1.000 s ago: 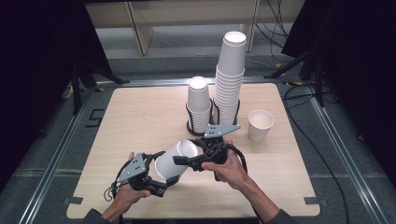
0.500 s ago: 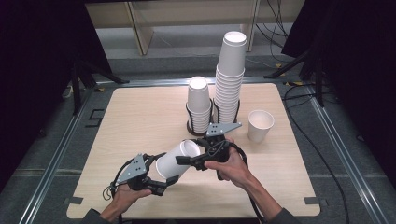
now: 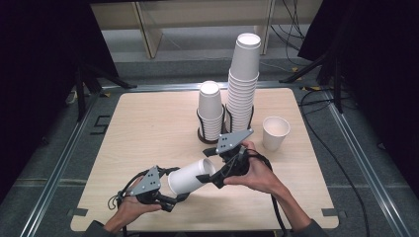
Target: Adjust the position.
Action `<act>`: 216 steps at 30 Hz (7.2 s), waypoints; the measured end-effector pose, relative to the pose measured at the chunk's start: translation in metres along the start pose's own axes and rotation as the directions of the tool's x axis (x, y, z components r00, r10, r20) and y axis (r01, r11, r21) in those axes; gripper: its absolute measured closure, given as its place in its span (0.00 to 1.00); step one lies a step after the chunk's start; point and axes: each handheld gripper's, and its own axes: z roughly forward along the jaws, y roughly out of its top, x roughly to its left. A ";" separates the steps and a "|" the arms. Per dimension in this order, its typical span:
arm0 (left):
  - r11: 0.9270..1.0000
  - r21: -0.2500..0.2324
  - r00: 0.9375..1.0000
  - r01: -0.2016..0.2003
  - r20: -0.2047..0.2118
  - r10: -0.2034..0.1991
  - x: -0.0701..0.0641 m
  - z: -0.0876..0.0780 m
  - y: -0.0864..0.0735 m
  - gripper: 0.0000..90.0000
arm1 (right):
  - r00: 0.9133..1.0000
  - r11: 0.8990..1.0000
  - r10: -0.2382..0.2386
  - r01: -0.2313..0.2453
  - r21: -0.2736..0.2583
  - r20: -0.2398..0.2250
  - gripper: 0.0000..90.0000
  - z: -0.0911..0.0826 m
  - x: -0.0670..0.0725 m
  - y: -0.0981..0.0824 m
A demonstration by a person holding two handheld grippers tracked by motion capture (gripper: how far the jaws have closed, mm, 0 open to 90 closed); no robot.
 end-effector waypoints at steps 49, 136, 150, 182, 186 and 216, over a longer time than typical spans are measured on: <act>0.942 -0.267 0.978 0.201 0.002 -0.208 0.010 -0.016 0.002 0.15 | 0.993 0.982 0.054 -0.071 -0.173 -0.100 0.29 -0.014 -0.022 -0.013; 0.996 -0.091 0.997 -0.011 0.080 0.018 -0.003 -0.005 0.009 0.17 | 0.953 0.908 -0.287 0.302 0.291 -0.091 0.26 0.043 0.019 -0.015; 0.994 -0.113 0.997 -0.006 0.082 0.015 -0.002 -0.008 0.010 0.15 | 0.953 0.918 -0.281 0.302 0.257 -0.114 0.27 0.041 0.016 -0.016; 0.974 -0.219 0.997 0.051 0.069 -0.037 -0.003 -0.014 0.011 0.15 | 0.955 0.930 -0.273 0.292 0.224 -0.113 0.26 0.038 0.012 -0.017; 0.964 -0.247 0.995 0.100 0.051 -0.090 0.002 -0.017 0.010 0.16 | 0.970 0.953 -0.228 0.241 0.182 -0.088 0.26 0.030 0.004 -0.019; 0.937 -0.306 0.985 0.170 0.091 -0.149 -0.001 -0.013 0.012 0.02 | 0.967 0.984 -0.177 0.170 -0.054 -0.180 0.25 0.044 0.007 -0.022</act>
